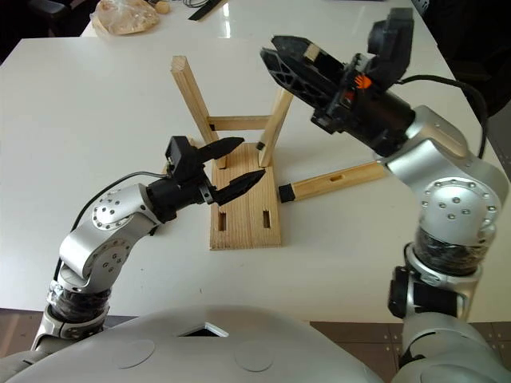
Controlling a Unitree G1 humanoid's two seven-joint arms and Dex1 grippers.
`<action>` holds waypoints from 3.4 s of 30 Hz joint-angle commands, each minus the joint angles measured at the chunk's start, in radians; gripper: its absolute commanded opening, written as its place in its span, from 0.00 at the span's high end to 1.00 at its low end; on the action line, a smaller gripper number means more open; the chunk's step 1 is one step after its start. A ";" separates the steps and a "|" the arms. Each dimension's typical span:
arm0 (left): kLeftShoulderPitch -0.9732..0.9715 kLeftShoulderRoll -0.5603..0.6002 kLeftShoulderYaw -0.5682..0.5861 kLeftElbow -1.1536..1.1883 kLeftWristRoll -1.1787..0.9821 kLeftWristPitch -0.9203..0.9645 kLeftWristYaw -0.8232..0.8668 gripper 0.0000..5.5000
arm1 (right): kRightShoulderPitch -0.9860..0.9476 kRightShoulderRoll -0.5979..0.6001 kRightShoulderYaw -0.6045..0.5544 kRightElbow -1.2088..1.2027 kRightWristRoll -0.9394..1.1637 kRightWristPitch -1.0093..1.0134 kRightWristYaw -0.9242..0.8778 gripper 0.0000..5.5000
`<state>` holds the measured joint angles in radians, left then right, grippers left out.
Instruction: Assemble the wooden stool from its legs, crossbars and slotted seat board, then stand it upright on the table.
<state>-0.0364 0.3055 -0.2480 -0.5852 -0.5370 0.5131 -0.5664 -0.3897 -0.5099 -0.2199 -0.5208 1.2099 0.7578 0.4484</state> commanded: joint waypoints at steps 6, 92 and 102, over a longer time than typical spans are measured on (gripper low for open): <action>-0.060 -0.040 0.008 0.069 0.049 -0.007 0.065 0.29 | 0.035 -0.022 0.061 -0.055 0.001 0.030 0.003 0.76; 0.170 -0.002 0.061 0.069 0.264 -0.140 0.145 0.29 | 0.271 -0.428 0.048 0.223 -0.681 0.092 0.377 0.76; 0.156 -0.002 0.057 0.080 0.265 -0.138 0.140 0.29 | 0.288 -0.393 0.079 0.213 -0.704 0.091 0.338 0.76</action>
<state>0.1310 0.3016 -0.1893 -0.5119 -0.2777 0.3744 -0.4227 -0.1162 -0.9116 -0.1610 -0.3099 0.5260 0.8460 0.7988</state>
